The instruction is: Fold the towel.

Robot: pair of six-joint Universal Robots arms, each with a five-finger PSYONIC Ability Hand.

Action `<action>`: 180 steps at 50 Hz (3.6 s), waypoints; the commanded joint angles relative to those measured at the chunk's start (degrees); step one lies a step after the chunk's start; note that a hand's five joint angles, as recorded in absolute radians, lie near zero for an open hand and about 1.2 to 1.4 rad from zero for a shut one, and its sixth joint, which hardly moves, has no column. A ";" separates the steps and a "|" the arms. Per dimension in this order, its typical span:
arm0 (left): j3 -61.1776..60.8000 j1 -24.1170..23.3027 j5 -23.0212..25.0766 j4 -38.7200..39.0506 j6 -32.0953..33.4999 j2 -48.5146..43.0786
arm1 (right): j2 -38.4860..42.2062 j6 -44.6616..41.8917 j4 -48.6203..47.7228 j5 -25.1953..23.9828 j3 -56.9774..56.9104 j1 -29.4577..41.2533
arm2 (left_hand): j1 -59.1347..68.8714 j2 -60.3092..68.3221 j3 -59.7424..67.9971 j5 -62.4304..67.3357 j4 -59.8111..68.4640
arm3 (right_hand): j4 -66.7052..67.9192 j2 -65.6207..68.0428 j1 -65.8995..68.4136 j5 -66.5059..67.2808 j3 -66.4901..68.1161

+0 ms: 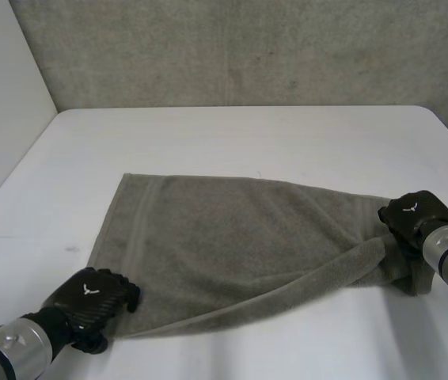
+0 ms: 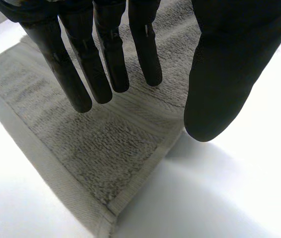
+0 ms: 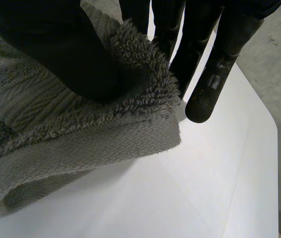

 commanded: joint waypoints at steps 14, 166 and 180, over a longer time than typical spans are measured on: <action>-0.33 -0.32 -0.11 3.18 0.00 -2.93 | 1.26 -0.02 -0.72 0.22 -0.41 -0.27 | 12.54 12.43 12.44 12.51 12.38 | 11.40 12.10 24.91 12.70 11.75; 25.43 -14.29 -11.72 16.19 -22.32 -15.33 | 0.56 -10.74 -8.98 -3.12 -11.14 -11.00 | -26.86 -26.97 -26.96 -26.89 -27.02 | 11.40 12.10 24.91 12.70 11.75; 24.90 -13.42 -11.89 17.42 -22.24 -14.27 | 9.76 -10.83 -16.89 -8.82 -16.85 26.59 | -26.86 -26.97 -26.96 -26.89 -27.02 | 11.40 12.10 24.91 12.70 11.75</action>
